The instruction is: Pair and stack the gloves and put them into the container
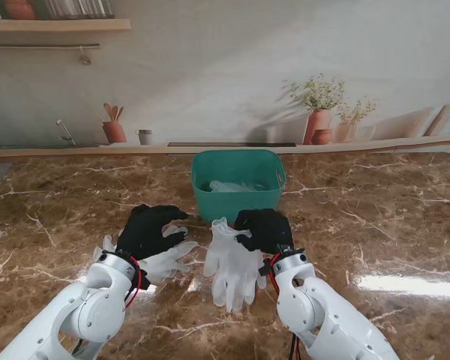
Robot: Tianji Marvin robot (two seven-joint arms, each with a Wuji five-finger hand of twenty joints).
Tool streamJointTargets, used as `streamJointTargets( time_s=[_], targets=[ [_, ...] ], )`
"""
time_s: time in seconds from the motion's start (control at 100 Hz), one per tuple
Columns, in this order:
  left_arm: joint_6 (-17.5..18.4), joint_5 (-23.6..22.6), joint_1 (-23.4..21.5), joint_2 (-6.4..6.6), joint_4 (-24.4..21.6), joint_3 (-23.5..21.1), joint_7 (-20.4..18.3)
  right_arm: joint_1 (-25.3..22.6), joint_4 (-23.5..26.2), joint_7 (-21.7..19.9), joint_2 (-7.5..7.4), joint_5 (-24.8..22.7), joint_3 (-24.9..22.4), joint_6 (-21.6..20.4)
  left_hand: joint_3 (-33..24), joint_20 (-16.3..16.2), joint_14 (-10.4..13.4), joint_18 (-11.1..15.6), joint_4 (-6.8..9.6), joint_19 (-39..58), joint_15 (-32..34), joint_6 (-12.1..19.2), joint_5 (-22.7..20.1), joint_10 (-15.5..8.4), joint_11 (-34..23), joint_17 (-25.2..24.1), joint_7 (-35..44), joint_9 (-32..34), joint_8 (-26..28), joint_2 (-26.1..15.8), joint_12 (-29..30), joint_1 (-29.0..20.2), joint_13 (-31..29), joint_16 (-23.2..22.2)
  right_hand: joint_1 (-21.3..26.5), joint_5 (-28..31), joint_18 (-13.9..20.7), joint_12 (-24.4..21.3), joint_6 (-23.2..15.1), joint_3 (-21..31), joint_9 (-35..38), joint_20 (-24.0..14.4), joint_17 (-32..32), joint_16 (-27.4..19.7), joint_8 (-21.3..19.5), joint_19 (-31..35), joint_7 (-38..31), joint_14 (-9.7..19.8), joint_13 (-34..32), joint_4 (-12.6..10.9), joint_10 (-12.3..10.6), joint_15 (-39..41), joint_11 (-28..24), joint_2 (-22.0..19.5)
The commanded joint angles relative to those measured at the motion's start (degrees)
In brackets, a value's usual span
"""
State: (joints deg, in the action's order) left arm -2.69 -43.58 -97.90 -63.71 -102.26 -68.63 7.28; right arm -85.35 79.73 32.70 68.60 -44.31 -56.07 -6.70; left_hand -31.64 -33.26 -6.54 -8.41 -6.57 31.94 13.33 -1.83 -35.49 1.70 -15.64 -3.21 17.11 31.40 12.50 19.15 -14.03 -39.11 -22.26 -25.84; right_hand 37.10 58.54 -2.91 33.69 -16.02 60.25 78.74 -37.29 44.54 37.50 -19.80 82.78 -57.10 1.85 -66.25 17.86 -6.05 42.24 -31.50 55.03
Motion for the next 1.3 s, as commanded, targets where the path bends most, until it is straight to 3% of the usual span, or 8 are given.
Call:
streamJointTargets(
  time_s=[0.0,0.44,0.56,0.65,0.93,1.09,1.21,1.29],
  targets=[
    [0.1,0.1,-0.1,-0.09,0.2,0.3,0.4,-3.1,0.2,-1.1,-1.35,-0.2,0.1,-1.5,1.5,0.1,2.5,-0.5,1.28,-1.6,-2.0,1.3,-0.9,-1.6,1.1,-0.8,0.6,0.8,0.4,-1.6,0.8,0.4,-0.1,0.7,0.6,0.8,0.9,1.1,-2.1,2.1,2.0,-1.0,-0.5,1.0,-1.2,0.4,-1.2,1.2,-0.1,0.0,-0.6,1.1,-1.4,-0.6],
    [0.9,0.2,1.0,0.07,0.6,1.1,-0.4,-5.0,-0.6,-3.7,-6.83,-15.5,0.8,-13.7,2.1,-0.1,2.6,-0.4,1.31,-2.4,-2.3,1.4,-0.5,-1.7,1.4,-0.8,0.3,0.3,0.3,-2.0,0.9,0.3,0.4,0.9,-1.7,0.7,1.7,2.1,-4.9,3.8,1.5,-2.2,-2.8,1.9,-1.6,0.2,0.4,3.2,2.6,1.0,-3.0,0.0,-1.1,0.3],
    [0.7,0.0,0.9,0.13,0.4,1.0,-0.6,-4.5,0.3,-8.4,-8.06,-17.4,0.6,-16.1,2.3,-0.2,2.5,-0.4,1.34,-2.6,-2.4,1.4,-0.5,-1.6,1.5,-0.9,0.2,0.1,0.3,-2.1,1.0,0.2,0.6,0.9,-11.3,-5.1,2.1,3.0,-1.5,3.0,-4.8,-2.9,-7.3,0.7,3.8,-3.3,4.0,3.3,8.3,1.7,-2.0,-4.7,3.7,-3.1],
    [0.6,-0.1,0.9,0.09,0.4,0.9,-0.5,-6.1,3.3,-18.4,-8.57,-15.1,-2.2,-18.8,2.5,-0.5,2.4,-0.4,1.37,-2.6,-2.4,1.4,-0.4,-1.5,1.6,-0.8,0.2,0.1,0.3,-2.2,1.0,0.1,0.5,0.9,-22.2,-4.4,2.3,-1.4,3.6,-3.1,-14.7,-7.2,-14.9,0.1,-8.5,-9.4,25.2,2.6,17.6,-8.9,0.1,-9.3,9.8,-14.9],
    [0.9,-0.1,1.2,-0.01,0.6,0.8,0.1,-9.0,9.6,-29.1,-9.31,-12.2,-7.5,-21.3,2.9,-1.0,2.4,-0.5,1.43,-2.7,-2.4,1.5,-0.5,-1.4,1.5,-0.9,0.2,0.1,0.3,-2.4,1.0,0.1,0.5,0.9,-26.2,-10.2,1.6,-4.5,5.5,-21.1,-23.3,-10.2,-19.0,-1.5,-9.9,-16.3,32.9,1.8,23.5,-15.0,1.6,-13.2,13.9,-26.2],
    [1.0,-0.1,1.1,0.0,0.7,0.4,0.1,-11.2,12.9,-22.9,-8.19,-12.5,-9.9,-22.6,3.0,-1.2,2.3,-0.6,1.48,-2.7,-2.3,1.4,-0.7,-1.4,1.5,-0.9,0.3,0.3,0.3,-2.3,1.0,0.0,0.4,0.8,-23.0,-6.3,0.3,-4.2,5.3,-11.1,-19.9,-9.0,-16.3,-1.7,-11.2,-15.6,29.0,1.4,19.2,-15.4,1.4,-12.1,12.1,-24.0],
    [1.1,-0.2,0.8,-0.04,0.6,0.2,0.5,-10.6,14.0,-18.2,-7.69,-14.3,-10.0,-21.9,3.0,-1.3,2.3,-0.6,1.48,-2.7,-2.2,1.4,-0.8,-1.4,1.4,-0.8,0.3,0.5,0.3,-2.3,1.0,0.0,0.2,0.8,-14.8,-10.2,-0.7,-4.5,4.5,7.0,-18.5,-4.4,-15.1,-3.4,-1.1,-18.5,19.7,2.1,16.2,-6.6,0.2,-13.1,11.7,-14.1],
    [1.2,-0.4,0.6,-0.06,0.6,0.1,0.8,-9.5,15.0,-18.7,-8.01,-16.5,-10.0,-21.0,2.9,-1.4,2.3,-0.6,1.49,-2.7,-2.2,1.4,-0.8,-1.4,1.4,-0.8,0.3,0.5,0.3,-2.3,1.0,0.0,0.3,0.8,-10.7,-12.1,-0.8,-6.2,6.7,13.8,-22.8,-1.7,-16.5,-6.5,-6.8,-22.9,31.2,2.7,17.4,-12.2,-0.3,-17.6,14.1,-13.1]
  ],
)
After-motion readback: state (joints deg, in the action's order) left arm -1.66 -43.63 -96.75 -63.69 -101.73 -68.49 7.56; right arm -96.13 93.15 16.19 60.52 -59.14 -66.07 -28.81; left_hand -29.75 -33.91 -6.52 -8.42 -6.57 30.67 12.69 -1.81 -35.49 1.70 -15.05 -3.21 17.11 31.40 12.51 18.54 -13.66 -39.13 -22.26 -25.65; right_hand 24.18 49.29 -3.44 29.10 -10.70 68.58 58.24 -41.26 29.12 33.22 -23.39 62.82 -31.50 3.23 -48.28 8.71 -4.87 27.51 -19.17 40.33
